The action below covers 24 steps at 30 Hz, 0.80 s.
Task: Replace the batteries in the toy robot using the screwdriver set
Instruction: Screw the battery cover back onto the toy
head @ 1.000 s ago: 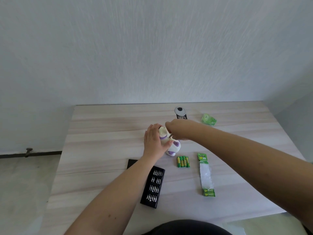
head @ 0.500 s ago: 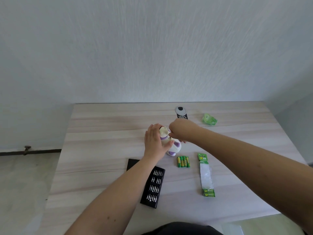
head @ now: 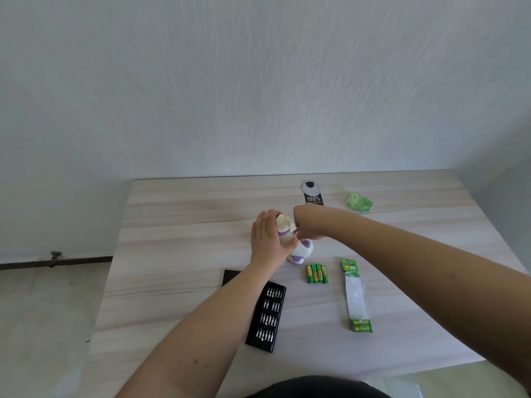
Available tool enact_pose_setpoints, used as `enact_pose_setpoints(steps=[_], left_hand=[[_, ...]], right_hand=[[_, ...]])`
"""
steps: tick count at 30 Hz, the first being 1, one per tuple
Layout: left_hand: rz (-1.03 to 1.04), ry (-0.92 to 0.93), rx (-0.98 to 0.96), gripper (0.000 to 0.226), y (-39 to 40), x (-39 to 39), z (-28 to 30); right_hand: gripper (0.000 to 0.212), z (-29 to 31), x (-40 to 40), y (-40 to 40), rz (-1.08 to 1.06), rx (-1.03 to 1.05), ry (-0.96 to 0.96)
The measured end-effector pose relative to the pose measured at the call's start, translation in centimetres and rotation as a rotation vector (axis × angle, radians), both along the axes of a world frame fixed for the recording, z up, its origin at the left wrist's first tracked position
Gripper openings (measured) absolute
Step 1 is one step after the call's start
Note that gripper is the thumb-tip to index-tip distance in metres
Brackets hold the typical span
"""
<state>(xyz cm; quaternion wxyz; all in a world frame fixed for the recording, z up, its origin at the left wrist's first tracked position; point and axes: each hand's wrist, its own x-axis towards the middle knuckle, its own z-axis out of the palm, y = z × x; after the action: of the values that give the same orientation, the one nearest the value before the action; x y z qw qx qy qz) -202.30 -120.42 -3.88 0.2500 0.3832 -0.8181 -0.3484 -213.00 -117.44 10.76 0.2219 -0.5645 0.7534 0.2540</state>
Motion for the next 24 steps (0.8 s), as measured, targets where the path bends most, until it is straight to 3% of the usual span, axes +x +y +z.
enact_pose_setpoints(steps=[8,13,18,21,24], left_hand=[[0.013,-0.004,0.007,0.068,-0.2,0.0,0.1],[0.015,-0.009,0.028,0.076,-0.1,-0.1,0.3],[0.000,-0.015,-0.006,0.073,-0.2,0.0,0.1],[-0.005,-0.013,-0.016,0.073,-0.1,0.1,0.3],[-0.001,-0.001,-0.035,0.071,-0.1,0.1,0.5]], right_hand=[[0.017,0.3,0.0,0.2,-0.011,-0.160,0.000],[0.029,-0.7,0.3,0.3,-0.170,-0.179,0.009],[0.033,-0.8,-0.9,0.9,-0.449,-0.205,-0.147],[0.027,-0.5,-1.1,2.0,-0.486,-0.202,-0.221],[0.039,0.2,-1.2,3.3,-0.489,-0.267,-0.223]])
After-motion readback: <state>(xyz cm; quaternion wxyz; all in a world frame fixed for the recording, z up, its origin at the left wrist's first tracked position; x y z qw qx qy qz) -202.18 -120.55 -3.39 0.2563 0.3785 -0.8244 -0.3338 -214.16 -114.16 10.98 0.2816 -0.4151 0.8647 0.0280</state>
